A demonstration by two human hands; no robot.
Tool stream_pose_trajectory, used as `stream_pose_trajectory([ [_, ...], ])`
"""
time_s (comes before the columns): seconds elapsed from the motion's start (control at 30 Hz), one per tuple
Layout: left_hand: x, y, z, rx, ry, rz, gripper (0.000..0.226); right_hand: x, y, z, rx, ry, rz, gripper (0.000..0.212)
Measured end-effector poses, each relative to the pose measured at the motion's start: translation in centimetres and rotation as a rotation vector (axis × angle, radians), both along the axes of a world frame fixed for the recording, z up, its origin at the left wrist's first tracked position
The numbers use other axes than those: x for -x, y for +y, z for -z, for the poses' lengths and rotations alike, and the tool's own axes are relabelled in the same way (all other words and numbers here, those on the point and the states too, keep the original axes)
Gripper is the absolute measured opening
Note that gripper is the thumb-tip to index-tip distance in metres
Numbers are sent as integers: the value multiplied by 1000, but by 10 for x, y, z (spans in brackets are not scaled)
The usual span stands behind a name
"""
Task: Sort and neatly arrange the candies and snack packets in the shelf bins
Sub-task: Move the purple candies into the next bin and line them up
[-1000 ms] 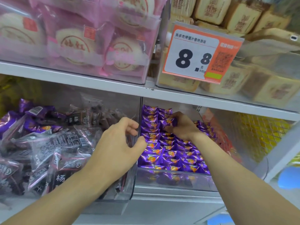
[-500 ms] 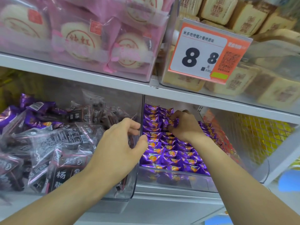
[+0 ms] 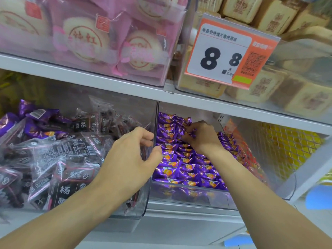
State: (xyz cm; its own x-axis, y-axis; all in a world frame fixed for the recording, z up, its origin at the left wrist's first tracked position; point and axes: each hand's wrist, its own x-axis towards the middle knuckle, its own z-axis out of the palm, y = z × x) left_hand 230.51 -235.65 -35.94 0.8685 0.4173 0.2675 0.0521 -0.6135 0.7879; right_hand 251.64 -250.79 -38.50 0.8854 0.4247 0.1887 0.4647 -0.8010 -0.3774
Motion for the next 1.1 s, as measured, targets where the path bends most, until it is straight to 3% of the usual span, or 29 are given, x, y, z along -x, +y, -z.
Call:
stream_pose_trajectory([
  [0.53,0,0,1,5,-7,-5,30,-2,-5,-1,69,-137,-215,25],
  [0.83,0,0,1,-6,-12,1,35,-5,-8,1,40,-109,-194,25],
  [0.97,1,2,-1,-26,-16,26,37,3,-5,-8,-100,-82,-131,12],
  [1.1,9,16,-9,-67,-76,42,30,42,2,-33,-487,158,-131,16],
])
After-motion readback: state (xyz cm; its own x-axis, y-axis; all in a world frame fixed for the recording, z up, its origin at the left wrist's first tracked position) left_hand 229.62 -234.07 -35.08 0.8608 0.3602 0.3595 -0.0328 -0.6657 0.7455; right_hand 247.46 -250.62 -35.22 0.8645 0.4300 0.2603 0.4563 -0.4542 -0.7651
